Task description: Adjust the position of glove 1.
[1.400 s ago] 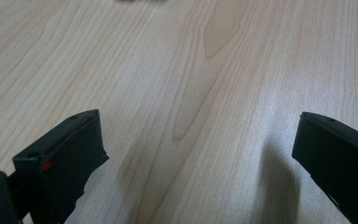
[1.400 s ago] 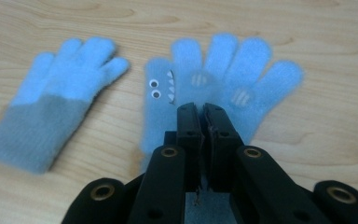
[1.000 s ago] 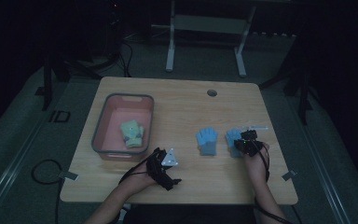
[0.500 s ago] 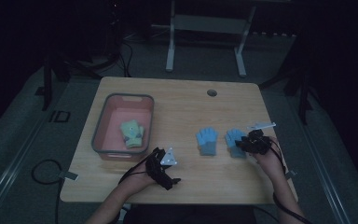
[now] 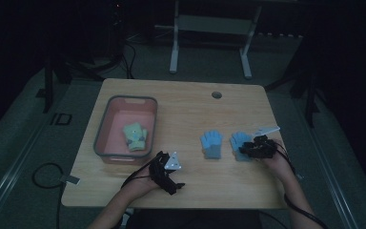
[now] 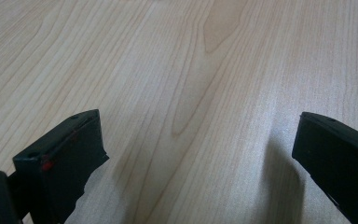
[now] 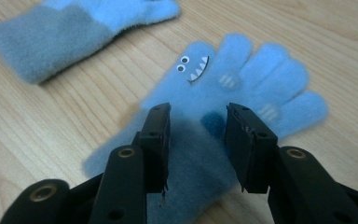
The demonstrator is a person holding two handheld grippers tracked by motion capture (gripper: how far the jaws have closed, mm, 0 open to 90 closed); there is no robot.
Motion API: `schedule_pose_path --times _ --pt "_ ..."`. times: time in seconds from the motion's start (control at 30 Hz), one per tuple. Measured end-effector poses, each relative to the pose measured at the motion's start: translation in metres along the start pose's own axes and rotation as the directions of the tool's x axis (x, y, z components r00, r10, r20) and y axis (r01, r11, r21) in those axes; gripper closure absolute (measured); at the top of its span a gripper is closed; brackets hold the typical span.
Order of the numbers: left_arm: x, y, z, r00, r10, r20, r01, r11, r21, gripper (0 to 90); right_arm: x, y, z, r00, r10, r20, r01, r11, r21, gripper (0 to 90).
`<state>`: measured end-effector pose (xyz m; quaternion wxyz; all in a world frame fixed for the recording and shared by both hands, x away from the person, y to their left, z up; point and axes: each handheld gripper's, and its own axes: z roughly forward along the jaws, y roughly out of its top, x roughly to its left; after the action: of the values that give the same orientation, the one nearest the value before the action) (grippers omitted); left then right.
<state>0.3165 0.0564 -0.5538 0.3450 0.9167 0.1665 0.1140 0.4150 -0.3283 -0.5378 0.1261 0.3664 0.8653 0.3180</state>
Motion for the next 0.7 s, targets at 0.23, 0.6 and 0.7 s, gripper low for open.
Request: schedule_pose_path --times 0.23,0.6,0.7 --pt "-0.001 0.000 0.000 1.0000 0.007 0.001 -0.007 1.0000 -0.001 2.2 0.007 -0.003 0.003 0.9990 0.025 0.036 -0.024 1.000 -0.009 76.1" --pt "0.000 0.000 0.000 0.9999 0.010 -0.003 -0.010 0.9999 -0.006 2.2 0.017 0.009 -0.010 0.9868 0.094 0.131 -0.090 0.995 -0.042 86.2" --pt "0.000 0.000 0.000 1.0000 0.010 0.000 -0.010 1.0000 -0.001 2.2 0.021 0.020 -0.021 0.9870 0.098 0.127 -0.089 0.993 -0.077 86.2"
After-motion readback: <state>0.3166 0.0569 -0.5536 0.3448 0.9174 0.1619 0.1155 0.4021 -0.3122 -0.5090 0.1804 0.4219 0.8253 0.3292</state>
